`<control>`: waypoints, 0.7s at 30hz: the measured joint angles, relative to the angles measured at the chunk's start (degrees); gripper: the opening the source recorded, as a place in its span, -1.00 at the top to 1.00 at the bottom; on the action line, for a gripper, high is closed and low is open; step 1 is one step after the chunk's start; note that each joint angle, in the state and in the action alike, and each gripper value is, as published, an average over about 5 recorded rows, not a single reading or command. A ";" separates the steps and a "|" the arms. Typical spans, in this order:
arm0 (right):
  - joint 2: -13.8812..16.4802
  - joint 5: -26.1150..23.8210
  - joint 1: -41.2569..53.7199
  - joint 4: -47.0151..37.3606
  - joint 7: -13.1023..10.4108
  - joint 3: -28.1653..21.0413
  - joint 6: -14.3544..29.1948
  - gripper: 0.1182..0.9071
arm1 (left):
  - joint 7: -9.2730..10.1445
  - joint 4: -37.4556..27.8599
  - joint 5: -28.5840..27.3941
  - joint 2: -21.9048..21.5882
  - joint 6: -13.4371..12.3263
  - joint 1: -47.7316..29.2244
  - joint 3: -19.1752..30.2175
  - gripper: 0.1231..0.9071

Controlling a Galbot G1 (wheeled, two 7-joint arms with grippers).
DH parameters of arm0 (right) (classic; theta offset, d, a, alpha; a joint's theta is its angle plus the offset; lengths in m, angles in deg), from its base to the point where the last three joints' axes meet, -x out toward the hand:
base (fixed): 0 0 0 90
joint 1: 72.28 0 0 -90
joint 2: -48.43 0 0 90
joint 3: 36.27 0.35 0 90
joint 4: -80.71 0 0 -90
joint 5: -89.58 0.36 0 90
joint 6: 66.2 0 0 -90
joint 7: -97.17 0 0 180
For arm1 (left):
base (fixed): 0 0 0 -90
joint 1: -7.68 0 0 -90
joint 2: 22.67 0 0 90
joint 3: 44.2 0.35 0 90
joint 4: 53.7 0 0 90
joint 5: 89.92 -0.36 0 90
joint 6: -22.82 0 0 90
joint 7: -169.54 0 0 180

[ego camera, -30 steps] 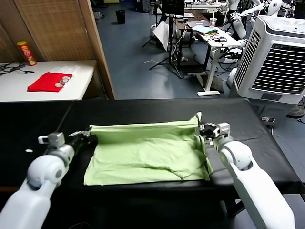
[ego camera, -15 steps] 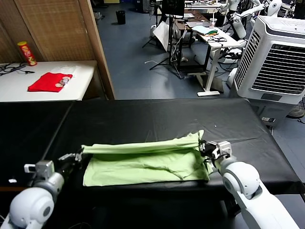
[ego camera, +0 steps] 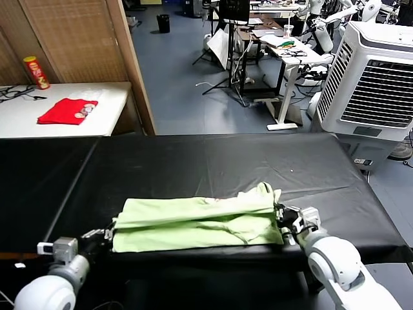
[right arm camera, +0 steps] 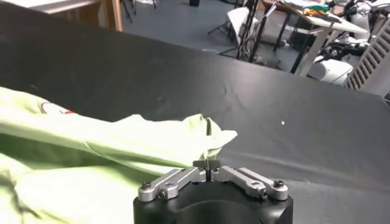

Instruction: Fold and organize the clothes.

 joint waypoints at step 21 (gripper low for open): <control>-6.12 -2.60 10.78 -8.98 1.44 -2.74 5.69 -0.72 | 2.03 -7.95 7.41 3.10 -1.44 -12.89 3.18 -0.72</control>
